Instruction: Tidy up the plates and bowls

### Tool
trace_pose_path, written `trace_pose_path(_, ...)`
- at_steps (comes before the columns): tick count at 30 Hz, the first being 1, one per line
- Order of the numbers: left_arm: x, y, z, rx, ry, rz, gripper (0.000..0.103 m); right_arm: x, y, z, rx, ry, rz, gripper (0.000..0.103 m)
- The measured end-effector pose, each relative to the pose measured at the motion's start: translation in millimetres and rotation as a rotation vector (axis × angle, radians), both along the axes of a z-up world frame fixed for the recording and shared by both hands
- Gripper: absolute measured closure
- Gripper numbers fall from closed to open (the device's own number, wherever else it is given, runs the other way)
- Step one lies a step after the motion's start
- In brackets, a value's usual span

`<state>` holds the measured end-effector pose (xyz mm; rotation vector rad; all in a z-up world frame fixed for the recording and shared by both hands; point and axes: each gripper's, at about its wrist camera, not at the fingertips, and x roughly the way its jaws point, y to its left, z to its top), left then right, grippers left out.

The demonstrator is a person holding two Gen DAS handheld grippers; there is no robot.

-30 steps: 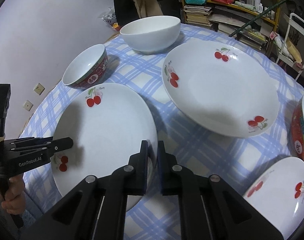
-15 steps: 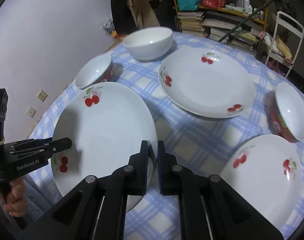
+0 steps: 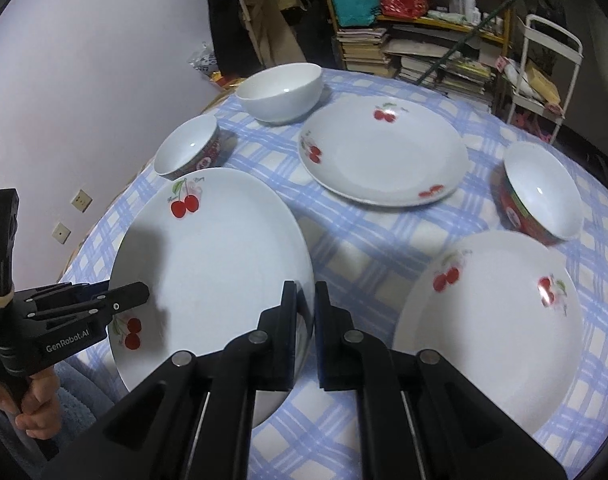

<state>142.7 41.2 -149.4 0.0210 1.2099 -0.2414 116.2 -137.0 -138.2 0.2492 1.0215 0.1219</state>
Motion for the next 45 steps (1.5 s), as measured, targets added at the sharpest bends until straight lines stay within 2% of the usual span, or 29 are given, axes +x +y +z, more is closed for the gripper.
trace_pose_path(9,-5,-15,-14,0.052,0.045,-0.045,0.076,-6,-11,-16,0.019,0.062,-0.054,0.093)
trace_pose_path(13,1,-21,-27,0.058,0.09,-0.053,0.076,-8,-14,-24,0.019,0.084,-0.07,0.094)
trace_pose_path(20,-1,-37,-53,0.139,0.145,-0.082,0.076,-4,-19,-43,0.009,0.144,-0.082,0.094)
trace_pose_path(23,-3,-42,-57,0.167,0.139,-0.093,0.076,-3,-20,-50,0.012,0.168,-0.089,0.093)
trace_pose_path(28,0,-39,-56,0.148,0.143,-0.074,0.076,-2,-20,-55,0.023,0.182,-0.091,0.093)
trace_pose_path(45,2,-40,-56,0.167,0.131,-0.08,0.076,-1,-19,-62,0.015,0.204,-0.108,0.092)
